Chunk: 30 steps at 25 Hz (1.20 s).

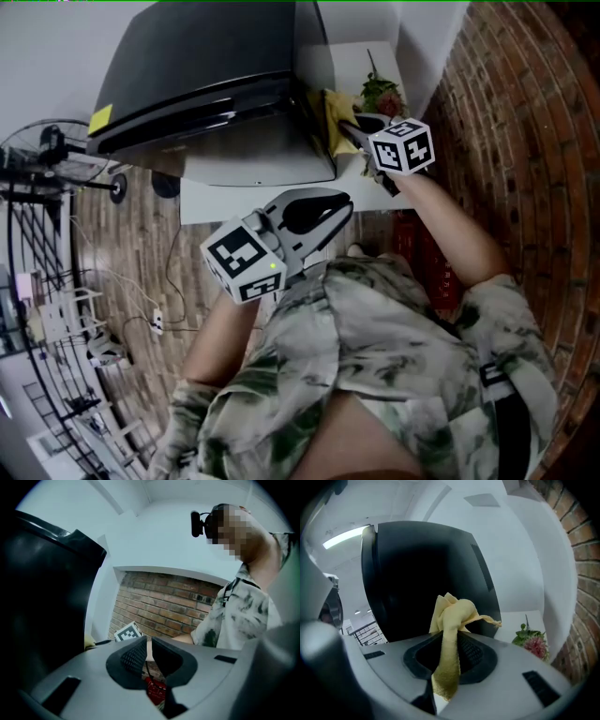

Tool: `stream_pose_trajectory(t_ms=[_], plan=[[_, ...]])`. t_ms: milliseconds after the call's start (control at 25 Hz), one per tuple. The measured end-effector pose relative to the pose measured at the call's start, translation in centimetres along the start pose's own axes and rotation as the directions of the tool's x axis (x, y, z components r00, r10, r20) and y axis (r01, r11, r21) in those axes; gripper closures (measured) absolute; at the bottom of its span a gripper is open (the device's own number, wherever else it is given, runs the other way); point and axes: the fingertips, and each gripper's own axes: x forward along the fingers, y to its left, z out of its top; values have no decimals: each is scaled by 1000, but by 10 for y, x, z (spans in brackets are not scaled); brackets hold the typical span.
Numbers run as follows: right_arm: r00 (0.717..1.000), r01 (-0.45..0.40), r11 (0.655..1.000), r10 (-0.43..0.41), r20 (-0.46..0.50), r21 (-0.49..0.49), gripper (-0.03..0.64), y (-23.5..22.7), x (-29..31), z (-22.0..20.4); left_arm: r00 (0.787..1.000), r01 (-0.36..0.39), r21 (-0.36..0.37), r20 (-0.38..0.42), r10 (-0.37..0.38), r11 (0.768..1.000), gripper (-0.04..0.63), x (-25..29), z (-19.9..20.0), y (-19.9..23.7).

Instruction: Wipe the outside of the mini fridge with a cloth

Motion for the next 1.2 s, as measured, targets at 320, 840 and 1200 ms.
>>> stream_pose_trajectory(t_ms=[320,840,1200], plan=[[985,67,995,-79,-155,-80,529,-29,28,-51,1000,-16,-9,-5,16,1000,566,-4,-3,3],[973,129,989,-140,-181,-71,529,-43,19,-54,1000,-27,-10,6,27,1000,566,-17,-8,11],[977,212,975,-213,-13,-65,529,-18,-40,-7,997,69,0,18,-69,998,566,-33,-18,28]])
